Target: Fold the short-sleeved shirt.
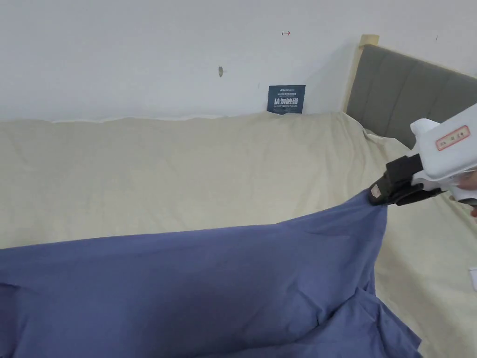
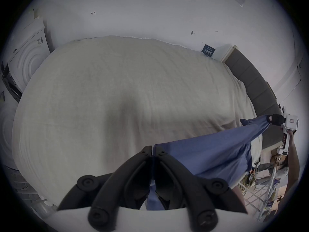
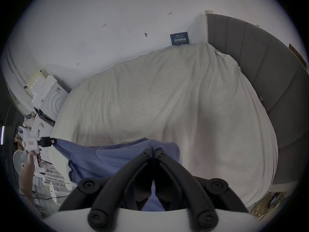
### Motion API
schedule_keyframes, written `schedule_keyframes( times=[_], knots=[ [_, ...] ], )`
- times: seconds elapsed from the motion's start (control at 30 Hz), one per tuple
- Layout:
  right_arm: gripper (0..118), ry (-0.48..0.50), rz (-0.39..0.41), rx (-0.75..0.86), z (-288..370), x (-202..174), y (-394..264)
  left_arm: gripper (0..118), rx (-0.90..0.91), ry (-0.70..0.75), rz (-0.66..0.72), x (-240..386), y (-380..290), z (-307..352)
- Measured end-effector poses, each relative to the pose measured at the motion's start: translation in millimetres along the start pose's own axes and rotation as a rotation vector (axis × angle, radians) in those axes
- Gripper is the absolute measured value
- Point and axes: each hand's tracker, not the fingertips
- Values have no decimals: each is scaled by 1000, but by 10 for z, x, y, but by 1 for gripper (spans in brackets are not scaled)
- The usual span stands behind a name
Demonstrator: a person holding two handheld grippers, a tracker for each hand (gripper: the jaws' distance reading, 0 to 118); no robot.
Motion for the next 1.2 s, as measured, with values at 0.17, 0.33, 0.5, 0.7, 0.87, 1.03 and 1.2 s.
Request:
schedule_keyframes(
  times=[0.17, 0.33, 0.5, 0.7, 0.87, 1.03, 1.2],
  knots=[
    [3, 18, -2, -33, 329, 16, -544, 4, -5, -47, 23, -22, -484, 221],
    [3, 4, -38, -99, 272, 209, -1198, 4, -80, -77, 12, -31, -1073, 89],
    [3, -29, -137, -170, -157, 492, -1819, 4, -164, -99, 75, -78, -1645, -186],
    [8, -76, -197, -251, -558, 655, -2197, 10, -229, -62, 120, -116, -1991, -444],
    [103, -247, -170, -220, -438, 559, -2138, 114, -193, 51, 109, -90, -1936, -284],
    [103, -387, -9, -35, 99, 295, -1986, 114, 23, 129, -22, 20, -1892, 196],
    [101, -127, 4, 259, 628, -259, -2084, 114, 403, 58, -22, 368, -2082, 797]
  ],
)
